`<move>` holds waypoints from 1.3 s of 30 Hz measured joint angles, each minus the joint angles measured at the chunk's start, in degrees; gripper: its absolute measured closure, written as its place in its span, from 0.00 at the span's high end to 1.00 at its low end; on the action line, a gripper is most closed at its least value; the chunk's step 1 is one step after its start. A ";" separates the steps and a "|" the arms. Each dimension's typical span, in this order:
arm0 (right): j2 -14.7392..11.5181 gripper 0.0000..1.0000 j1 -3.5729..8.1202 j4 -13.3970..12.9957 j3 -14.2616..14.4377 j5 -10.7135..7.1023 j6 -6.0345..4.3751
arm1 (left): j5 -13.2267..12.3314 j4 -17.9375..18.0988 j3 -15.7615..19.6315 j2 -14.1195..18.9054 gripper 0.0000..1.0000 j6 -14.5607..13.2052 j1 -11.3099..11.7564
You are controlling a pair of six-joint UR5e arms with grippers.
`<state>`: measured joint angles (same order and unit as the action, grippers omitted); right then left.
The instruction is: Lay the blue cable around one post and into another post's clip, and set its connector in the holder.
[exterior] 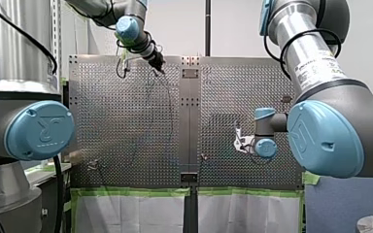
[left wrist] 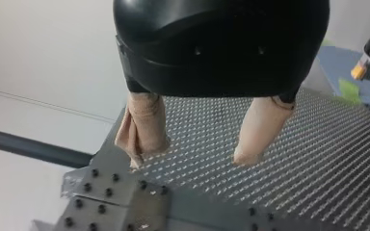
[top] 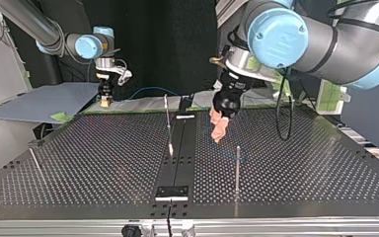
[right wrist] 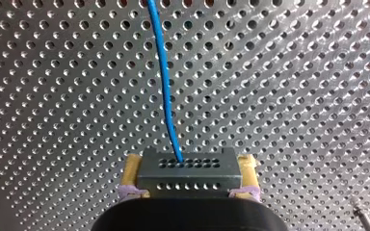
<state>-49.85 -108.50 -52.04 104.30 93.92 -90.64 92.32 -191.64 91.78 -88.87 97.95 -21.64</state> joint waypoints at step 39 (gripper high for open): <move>-4.02 0.00 -3.42 -0.04 4.01 0.04 0.90 | 18.16 18.87 18.87 -18.26 1.00 16.57 -18.76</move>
<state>-53.87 -111.92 -52.08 108.31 93.96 -89.73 110.48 -172.78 110.66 -107.12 114.52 -40.41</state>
